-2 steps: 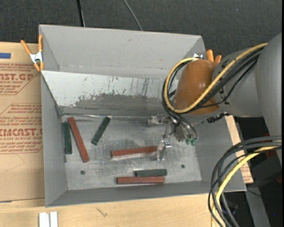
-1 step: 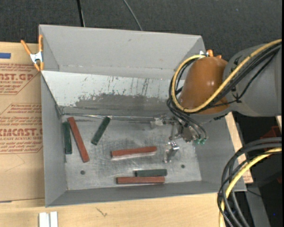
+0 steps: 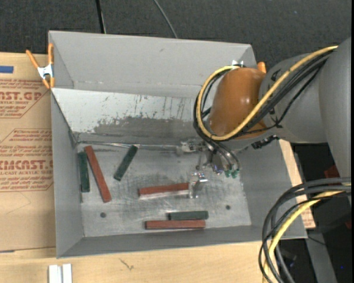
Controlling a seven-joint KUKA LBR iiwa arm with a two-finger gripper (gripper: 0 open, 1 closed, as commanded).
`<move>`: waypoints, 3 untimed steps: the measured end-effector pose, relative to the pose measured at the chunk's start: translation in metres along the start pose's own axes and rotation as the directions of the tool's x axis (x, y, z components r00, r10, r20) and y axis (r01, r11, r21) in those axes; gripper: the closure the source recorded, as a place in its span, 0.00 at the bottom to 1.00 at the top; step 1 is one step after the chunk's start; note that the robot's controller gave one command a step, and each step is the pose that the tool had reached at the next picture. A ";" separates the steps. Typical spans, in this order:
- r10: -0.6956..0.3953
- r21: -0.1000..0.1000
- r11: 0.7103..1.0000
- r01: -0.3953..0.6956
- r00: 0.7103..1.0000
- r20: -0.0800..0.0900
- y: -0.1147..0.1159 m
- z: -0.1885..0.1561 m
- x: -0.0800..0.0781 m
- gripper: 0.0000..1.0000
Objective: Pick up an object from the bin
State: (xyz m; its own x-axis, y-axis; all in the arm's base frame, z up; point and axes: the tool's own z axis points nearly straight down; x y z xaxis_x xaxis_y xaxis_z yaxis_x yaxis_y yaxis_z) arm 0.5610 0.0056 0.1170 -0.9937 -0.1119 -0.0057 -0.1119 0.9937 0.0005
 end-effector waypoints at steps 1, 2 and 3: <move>-0.082 0.000 0.997 0.082 0.997 -0.006 0.038 0.048 -0.003 0.00; 0.094 0.000 0.996 -0.094 0.996 -0.011 0.033 0.044 -0.009 1.00; 0.094 0.000 0.996 -0.094 0.996 -0.011 0.033 0.044 -0.009 1.00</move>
Offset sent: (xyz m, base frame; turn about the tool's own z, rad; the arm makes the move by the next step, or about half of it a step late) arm 0.0054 0.0336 -0.0470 0.0956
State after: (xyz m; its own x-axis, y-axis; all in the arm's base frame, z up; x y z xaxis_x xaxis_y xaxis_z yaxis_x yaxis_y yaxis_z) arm 0.5668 0.0400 0.0734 -0.9998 -0.0182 0.0050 -0.0182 0.9998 0.0006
